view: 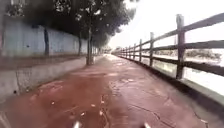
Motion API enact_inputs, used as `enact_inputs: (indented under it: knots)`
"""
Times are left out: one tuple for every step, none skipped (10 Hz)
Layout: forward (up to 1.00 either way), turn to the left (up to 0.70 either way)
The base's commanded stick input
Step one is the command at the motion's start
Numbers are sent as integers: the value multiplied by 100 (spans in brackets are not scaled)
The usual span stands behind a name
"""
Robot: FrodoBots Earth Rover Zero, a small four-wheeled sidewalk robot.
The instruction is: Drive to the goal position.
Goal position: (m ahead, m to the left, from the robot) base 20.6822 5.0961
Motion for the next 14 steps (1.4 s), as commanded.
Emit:
enact_inputs:
  knots:
    - [70, 0]
    - [70, 0]
    - [70, 0]
    - [70, 0]
    - [70, 0]
    - [70, 0]
    - [70, 0]
    - [70, 0]
    - [70, 0]
    - [70, 0]
    - [70, 0]
    - [70, 0]
    - [70, 0]
    - [70, 0]
